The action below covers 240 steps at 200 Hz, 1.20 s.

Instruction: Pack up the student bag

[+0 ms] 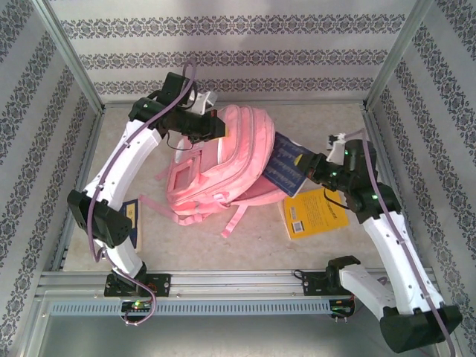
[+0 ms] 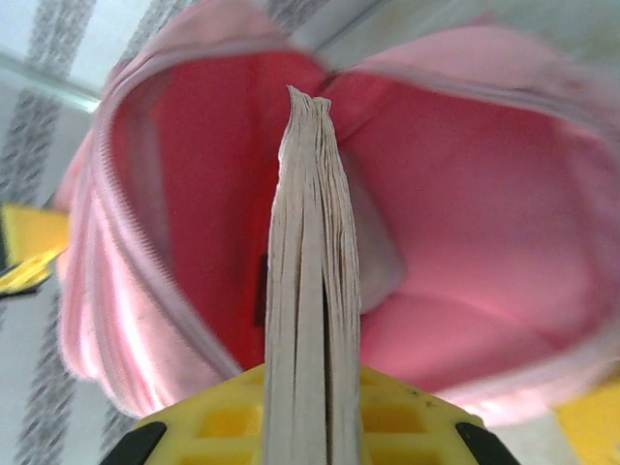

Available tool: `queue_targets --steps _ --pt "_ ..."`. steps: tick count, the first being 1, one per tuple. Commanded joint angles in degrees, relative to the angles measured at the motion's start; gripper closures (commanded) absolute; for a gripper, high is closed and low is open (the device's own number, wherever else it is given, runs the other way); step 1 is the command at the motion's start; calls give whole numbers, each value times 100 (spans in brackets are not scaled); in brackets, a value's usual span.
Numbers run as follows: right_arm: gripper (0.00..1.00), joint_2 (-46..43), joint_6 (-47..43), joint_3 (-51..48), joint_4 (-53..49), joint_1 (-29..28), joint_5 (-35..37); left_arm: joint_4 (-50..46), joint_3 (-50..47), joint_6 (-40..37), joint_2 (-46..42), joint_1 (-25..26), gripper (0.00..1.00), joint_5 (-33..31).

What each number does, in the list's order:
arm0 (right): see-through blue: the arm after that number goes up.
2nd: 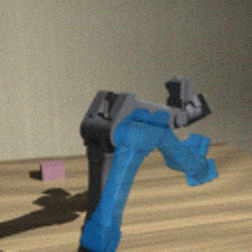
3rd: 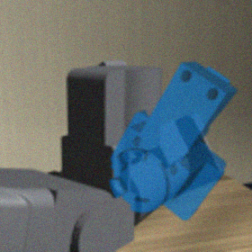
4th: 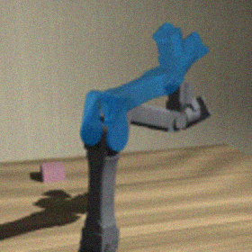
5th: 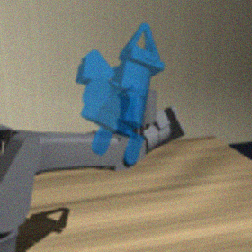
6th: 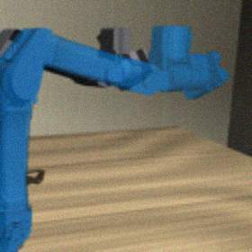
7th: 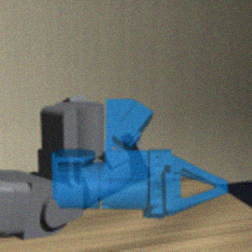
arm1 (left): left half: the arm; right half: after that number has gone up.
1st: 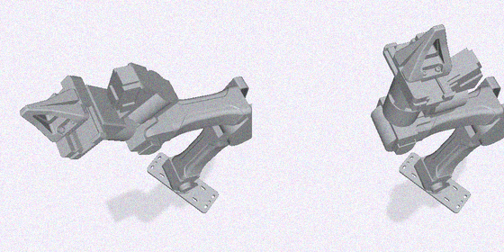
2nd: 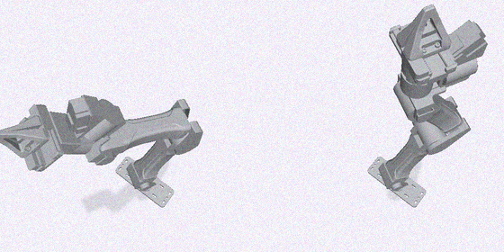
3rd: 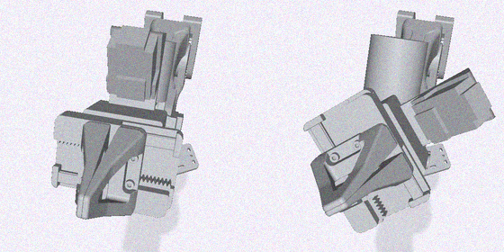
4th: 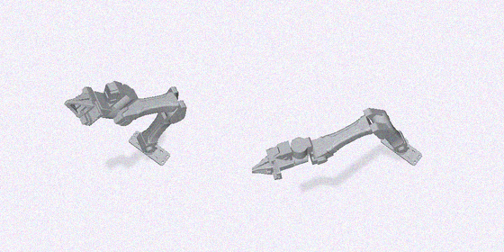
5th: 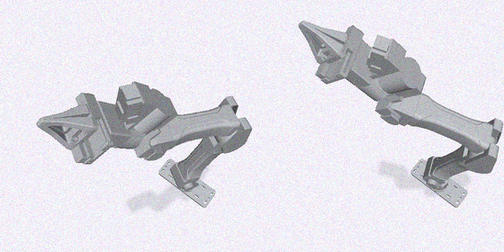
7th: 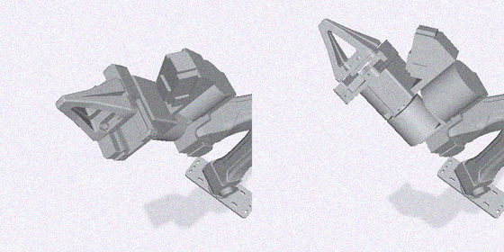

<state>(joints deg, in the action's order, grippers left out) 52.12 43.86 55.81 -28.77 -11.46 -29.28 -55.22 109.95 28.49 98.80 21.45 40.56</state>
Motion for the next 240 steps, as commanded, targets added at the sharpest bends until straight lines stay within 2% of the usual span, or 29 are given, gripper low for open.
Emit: queue_targets --steps 1,50,87,116,129,148,169,188,201,219,240 --pt "100 213 -22 106 666 -275 -970 928 -97 -323 -461 -36 100 884" --pt "100 1055 -301 363 468 -605 -1079 820 -393 -464 -812 -265 100 793" --pt "100 1858 31 112 1682 -615 -1593 1142 -607 -299 -936 -283 100 1228" --pt "100 2608 68 338 2290 -734 -1876 1306 -824 -281 -1082 -275 100 1416" --pt "100 3008 -57 573 2260 -851 -1985 1371 -891 -259 -1125 -282 100 1460" --pt "100 3550 -312 858 2021 -1081 -1727 1390 -896 -251 -1129 -274 100 1455" --pt "100 4135 -186 1082 2183 -1450 -1467 1466 -855 -200 -1094 -276 100 1491" --pt "100 4606 -31 1440 2160 -1878 -882 1471 -801 -185 -1031 -276 100 1460" --pt "74 4869 32 1695 1983 -2141 -375 1467 -774 -203 -980 -281 100 1431" --pt "46 5042 -31 2044 1721 -2339 -56 1401 -734 -229 -916 -282 100 1340" --pt "24 4657 -237 2027 1500 -2312 349 1254 -712 -330 -874 -305 100 1148"
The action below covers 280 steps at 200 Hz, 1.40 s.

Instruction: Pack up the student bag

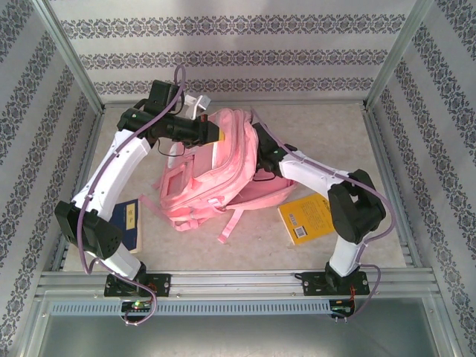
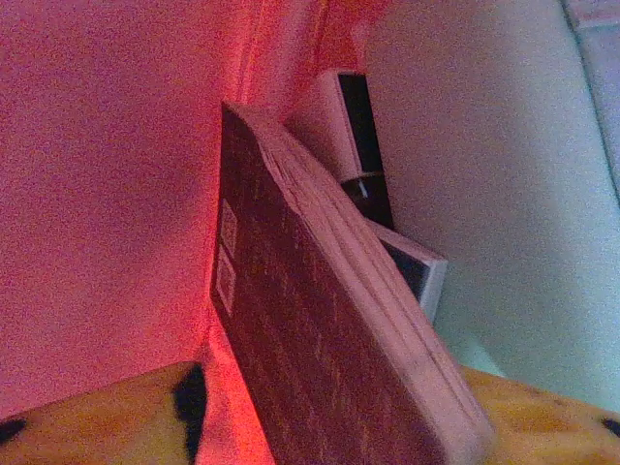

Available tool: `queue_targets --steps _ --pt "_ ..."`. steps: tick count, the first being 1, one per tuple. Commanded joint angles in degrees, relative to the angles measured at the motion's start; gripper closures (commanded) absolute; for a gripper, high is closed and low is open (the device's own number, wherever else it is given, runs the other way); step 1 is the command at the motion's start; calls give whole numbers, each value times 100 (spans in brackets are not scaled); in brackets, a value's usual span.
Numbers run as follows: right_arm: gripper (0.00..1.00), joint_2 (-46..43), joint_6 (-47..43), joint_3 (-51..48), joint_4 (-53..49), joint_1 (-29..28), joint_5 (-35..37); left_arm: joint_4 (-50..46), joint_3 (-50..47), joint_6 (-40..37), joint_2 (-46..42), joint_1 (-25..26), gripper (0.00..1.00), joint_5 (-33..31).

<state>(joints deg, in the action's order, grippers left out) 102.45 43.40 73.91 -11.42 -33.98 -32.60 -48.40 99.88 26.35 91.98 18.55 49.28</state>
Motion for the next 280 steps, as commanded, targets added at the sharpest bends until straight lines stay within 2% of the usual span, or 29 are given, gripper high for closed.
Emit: queue_targets --steps 1,15,40,92,120,154,173,182,209,225,257,280 --pt "23 -402 -200 210 -241 -59 696 562 291 -118 -191 -16 100 267" --pt "14 -758 -315 128 -365 65 781 476 258 -163 -190 -56 100 115" --pt "9 -1378 -547 -41 -860 299 963 227 151 -209 -206 -218 100 -467" --pt "13 -3007 -370 -975 -1719 696 1985 -67 -118 24 -9 -550 100 -1681" --pt "16 -3922 -333 -1431 -2620 883 3122 141 -48 106 360 -551 100 -1751" --pt "17 -4274 -237 -1881 -3819 1506 3422 298 112 74 926 -545 100 -2099" --pt "15 -4370 -143 -2171 -4237 1848 3674 437 164 130 1226 -537 100 -2082" --pt "15 -4423 -126 -2312 -4330 2050 3819 486 168 154 1329 -525 94 -2031" --pt "14 -4349 -148 -2733 -4180 2920 3895 587 154 213 1376 -403 68 -2005" --pt "12 -4114 -114 -2883 -3927 3179 3963 593 181 225 1282 -262 57 -2018" --pt "9 -3369 -132 -2986 -3121 3647 3581 446 129 93 931 94 45 -2298" --pt "6 -2669 -373 -2698 -3147 4033 3504 436 -113 23 615 387 41 -2456"
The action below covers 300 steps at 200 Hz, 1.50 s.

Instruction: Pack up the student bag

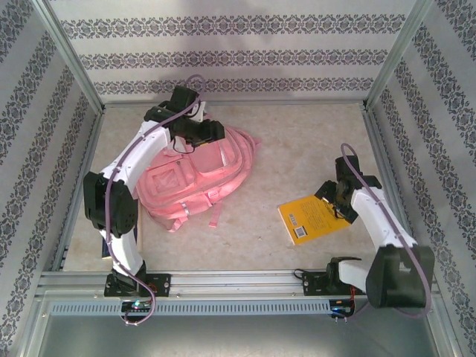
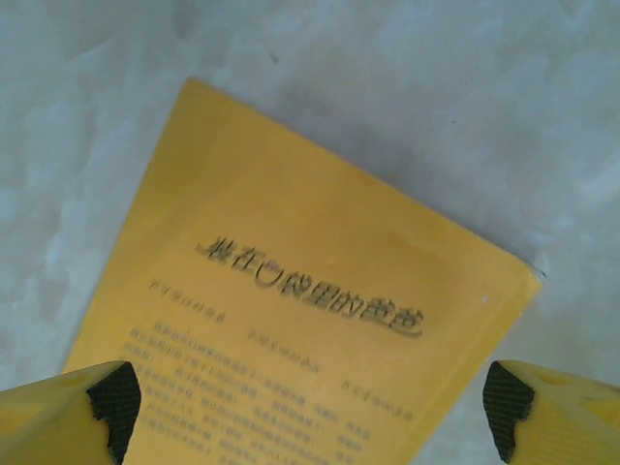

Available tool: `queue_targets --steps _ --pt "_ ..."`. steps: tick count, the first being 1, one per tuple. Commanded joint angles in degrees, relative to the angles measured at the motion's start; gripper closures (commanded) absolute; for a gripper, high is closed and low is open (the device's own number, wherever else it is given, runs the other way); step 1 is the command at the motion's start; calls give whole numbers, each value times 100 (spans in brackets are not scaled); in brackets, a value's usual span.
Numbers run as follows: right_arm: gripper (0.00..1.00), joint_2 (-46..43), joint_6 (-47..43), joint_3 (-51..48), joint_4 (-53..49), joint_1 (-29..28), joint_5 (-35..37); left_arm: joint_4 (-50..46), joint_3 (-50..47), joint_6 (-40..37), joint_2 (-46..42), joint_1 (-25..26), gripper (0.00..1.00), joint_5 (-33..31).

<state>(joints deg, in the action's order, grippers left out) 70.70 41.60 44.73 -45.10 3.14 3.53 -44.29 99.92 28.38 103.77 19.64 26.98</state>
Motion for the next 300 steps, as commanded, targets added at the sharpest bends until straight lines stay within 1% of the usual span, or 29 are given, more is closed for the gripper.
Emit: queue_targets --steps 1,14,33,61,79,101,132,173,186,205,216,226,243,265,275,288,300 --pt "6 529 -204 229 221 334 -112 21 -124 -177 -575 299 41 -227" --pt "2 706 -251 265 232 500 -133 48 -268 -163 -691 514 39 -140" --pt "2 834 -192 169 387 749 -398 85 -489 -153 -791 883 38 26" --pt "3 972 -15 53 505 787 -927 363 -932 -28 -789 1344 37 462" --pt "4 883 226 -193 617 781 -1311 542 -1223 75 -753 1470 37 638" --pt "5 525 599 -654 762 704 -1659 884 -1554 286 -742 1504 37 874" --pt "5 50 973 -1116 837 406 -2005 874 -1587 272 -572 1602 37 940" --pt "5 -741 1705 -1508 818 -417 -2133 777 -1494 265 -284 1681 36 923" --pt "5 -1008 1803 -1465 556 -740 -2054 710 -1455 231 -197 1722 36 878" --pt "5 -1312 1705 -1246 129 -1316 -1837 565 -1426 159 -107 1783 36 783" --pt "5 -1326 1474 -1129 -73 -1441 -1853 551 -1462 143 -77 1812 36 774" --pt "5 -1268 1096 -931 -319 -1435 -1715 524 -1474 100 -59 1870 36 766" --pt "5 -1033 456 -350 -596 -1428 -1153 426 -1448 -41 13 2049 36 662" --pt "5 -310 -59 371 -538 -1382 -448 442 -1482 -113 118 2268 37 651" --pt "4 114 -229 634 -568 -1256 -165 523 -1557 -113 148 2338 37 644" --pt "3 598 -339 758 -443 -917 -275 618 -1685 -78 195 2394 37 633" --pt "2 838 -357 734 -286 -574 -396 715 -1843 -10 210 2413 37 645"
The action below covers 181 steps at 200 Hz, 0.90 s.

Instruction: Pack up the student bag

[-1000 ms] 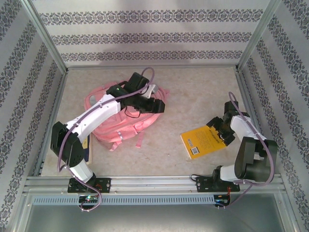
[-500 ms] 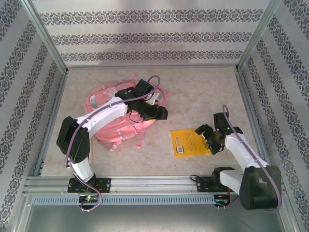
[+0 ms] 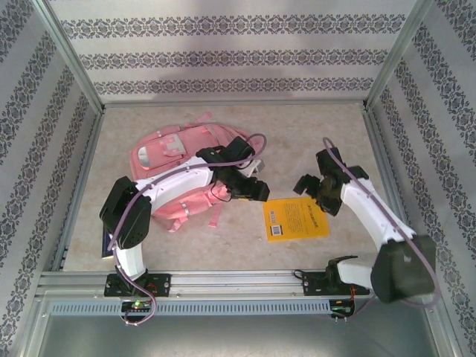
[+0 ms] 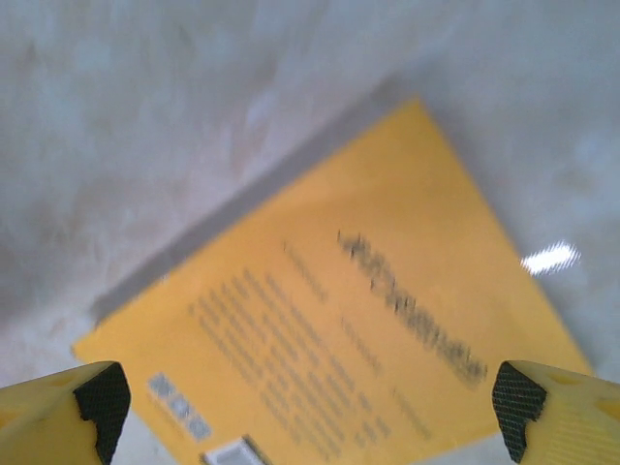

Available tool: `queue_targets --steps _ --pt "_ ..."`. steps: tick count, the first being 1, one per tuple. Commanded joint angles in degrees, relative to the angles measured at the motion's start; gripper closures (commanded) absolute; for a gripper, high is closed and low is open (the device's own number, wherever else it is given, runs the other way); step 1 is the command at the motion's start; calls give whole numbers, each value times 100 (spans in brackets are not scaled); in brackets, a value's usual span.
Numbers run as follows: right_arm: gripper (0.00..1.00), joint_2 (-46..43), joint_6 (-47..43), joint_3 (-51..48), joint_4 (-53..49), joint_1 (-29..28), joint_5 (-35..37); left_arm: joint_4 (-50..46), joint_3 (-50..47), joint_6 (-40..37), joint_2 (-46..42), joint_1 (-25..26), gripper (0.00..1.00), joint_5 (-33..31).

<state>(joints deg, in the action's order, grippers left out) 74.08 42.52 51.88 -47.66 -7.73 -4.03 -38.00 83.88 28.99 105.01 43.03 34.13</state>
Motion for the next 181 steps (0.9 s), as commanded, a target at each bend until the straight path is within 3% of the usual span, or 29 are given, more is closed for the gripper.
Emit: queue_targets --steps 1,28,82,137,181 --pt "2 518 -456 4 -1 546 333 92 -252 -61 88 74 37 -71" --pt "2 778 -722 -186 464 992 -205 423 -632 206 67 74 36 -92" --pt "2 1107 -1003 -659 724 1003 -943 934 -753 732 656 90 36 315" --pt "3 517 -810 -1241 845 906 -1751 789 -383 851 1271 89 37 454" --pt "5 53 -591 -1636 952 490 -2662 452 -77 786 1502 7 38 291"
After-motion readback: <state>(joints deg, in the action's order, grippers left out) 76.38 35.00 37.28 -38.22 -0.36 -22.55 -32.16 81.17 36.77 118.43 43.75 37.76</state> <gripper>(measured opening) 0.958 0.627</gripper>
